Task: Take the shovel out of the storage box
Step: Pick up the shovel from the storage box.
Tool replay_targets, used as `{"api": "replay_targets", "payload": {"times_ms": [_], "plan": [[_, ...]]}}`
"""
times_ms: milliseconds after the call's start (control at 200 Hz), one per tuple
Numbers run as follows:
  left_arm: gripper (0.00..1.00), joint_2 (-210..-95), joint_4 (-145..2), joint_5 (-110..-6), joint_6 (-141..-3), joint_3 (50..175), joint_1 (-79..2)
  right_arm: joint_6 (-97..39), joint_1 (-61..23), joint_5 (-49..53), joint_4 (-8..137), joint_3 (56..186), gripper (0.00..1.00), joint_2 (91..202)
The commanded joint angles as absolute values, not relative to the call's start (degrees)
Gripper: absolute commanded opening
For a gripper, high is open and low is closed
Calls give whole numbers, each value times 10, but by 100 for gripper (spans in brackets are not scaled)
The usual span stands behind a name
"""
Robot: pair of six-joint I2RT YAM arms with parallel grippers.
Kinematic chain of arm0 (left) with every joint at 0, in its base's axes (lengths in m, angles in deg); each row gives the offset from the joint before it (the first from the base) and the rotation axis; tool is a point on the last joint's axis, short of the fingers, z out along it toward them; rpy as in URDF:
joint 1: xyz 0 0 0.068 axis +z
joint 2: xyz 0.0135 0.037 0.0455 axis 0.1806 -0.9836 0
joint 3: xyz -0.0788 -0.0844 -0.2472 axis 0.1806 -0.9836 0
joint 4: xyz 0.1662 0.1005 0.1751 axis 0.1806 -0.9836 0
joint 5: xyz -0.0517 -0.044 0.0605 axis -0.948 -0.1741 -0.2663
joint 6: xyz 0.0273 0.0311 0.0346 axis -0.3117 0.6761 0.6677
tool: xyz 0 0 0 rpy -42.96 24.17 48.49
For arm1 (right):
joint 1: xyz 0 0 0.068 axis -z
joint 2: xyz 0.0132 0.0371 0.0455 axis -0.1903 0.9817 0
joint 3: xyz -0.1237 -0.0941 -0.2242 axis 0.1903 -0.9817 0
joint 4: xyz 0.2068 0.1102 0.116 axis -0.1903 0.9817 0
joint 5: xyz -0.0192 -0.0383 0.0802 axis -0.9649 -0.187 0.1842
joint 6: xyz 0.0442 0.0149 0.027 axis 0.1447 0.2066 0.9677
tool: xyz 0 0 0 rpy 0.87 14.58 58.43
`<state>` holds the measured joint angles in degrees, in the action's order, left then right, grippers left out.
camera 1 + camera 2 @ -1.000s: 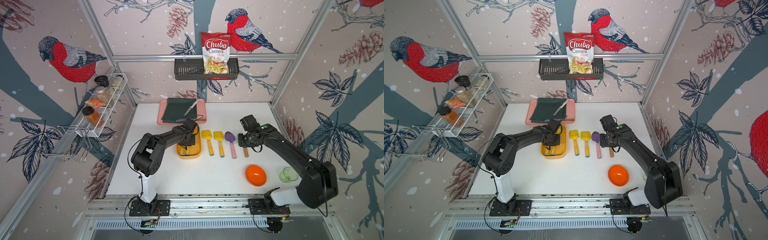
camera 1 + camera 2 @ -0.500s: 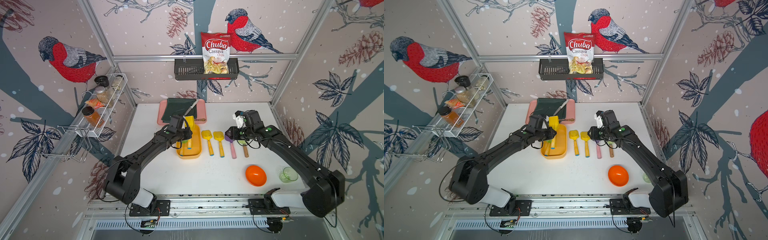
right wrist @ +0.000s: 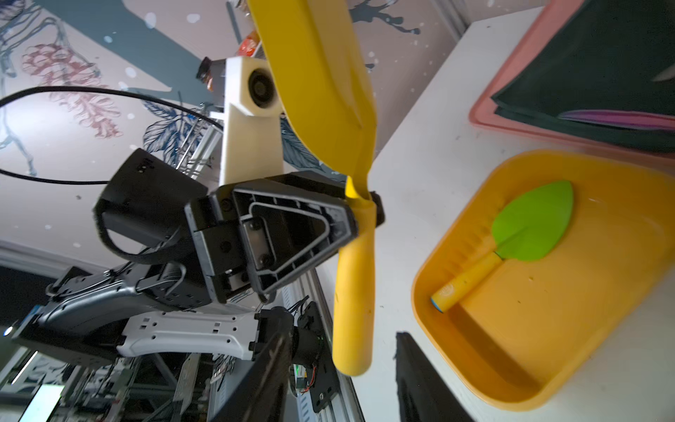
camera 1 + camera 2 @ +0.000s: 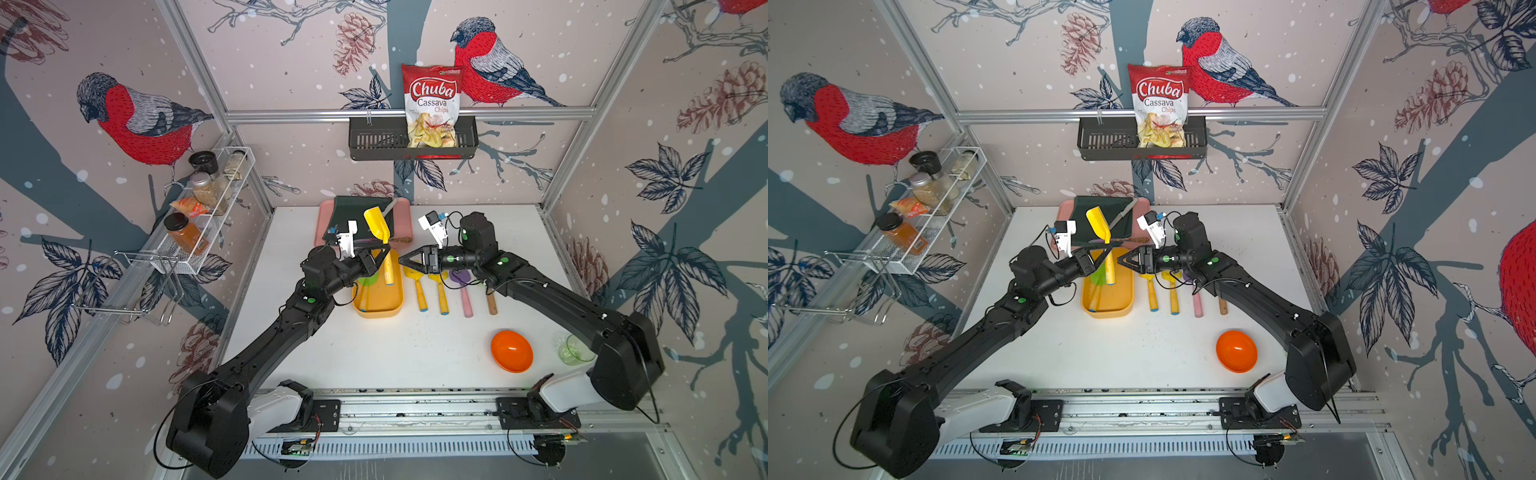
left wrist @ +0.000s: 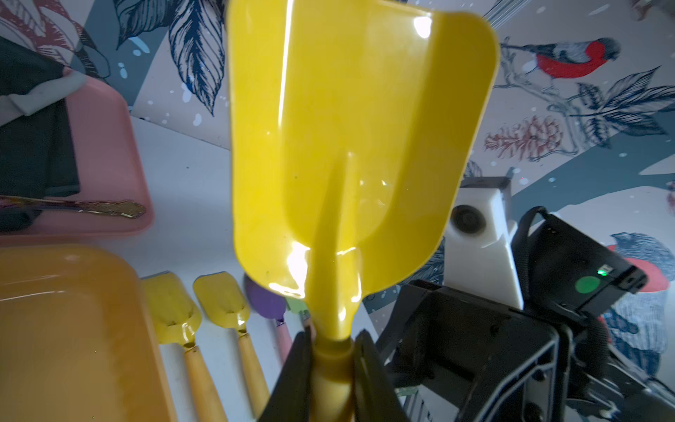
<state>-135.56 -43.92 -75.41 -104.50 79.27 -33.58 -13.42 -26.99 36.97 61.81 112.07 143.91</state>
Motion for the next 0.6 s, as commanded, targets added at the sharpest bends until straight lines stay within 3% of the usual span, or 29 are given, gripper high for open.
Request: {"api": "replay_targets", "payload": {"times_ms": [0, 400, 595], "plan": [[0, -1352, -276, -795, -1118, 783, -334, -113, -267, 418, 542, 1132, 49, 1461], [0, -1351, -225, -797, -1152, 754, -331, -121, -283, 474, 518, 1148, 45, 1490], [0, -1365, -180, -806, -1173, 748, -331, -118, -287, 489, 521, 1157, 32, 1505]]}}
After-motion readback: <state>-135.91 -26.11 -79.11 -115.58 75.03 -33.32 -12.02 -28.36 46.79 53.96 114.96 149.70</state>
